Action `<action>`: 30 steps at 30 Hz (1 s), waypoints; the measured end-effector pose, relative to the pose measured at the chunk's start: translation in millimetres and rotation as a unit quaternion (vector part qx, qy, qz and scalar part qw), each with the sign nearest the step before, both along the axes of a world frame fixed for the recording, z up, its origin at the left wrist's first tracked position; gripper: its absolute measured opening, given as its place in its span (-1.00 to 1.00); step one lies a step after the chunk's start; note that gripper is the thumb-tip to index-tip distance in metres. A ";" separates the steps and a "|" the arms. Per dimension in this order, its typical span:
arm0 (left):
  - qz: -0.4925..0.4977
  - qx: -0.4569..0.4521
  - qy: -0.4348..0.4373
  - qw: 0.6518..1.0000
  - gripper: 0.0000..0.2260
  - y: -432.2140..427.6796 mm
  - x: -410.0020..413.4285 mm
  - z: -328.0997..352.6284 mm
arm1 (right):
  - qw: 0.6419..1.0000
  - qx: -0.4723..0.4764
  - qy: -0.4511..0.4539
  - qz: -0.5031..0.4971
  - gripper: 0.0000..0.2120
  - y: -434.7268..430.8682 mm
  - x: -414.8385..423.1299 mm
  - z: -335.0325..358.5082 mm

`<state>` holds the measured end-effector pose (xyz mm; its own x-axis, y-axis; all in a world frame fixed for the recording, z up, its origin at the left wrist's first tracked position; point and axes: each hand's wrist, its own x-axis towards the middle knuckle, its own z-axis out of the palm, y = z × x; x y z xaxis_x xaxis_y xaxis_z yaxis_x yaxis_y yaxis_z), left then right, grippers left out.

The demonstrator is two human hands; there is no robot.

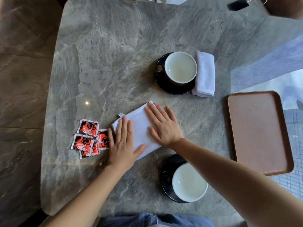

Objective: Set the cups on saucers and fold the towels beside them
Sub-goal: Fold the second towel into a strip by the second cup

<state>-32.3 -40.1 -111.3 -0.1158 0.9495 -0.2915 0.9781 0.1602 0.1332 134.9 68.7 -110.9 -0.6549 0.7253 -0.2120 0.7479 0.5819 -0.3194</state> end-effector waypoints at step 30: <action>-0.005 0.009 -0.069 0.998 -0.63 -9.7 20.6 56.1 | 0.978 0.029 0.153 0.137 -0.80 -6.3 37.4 61.6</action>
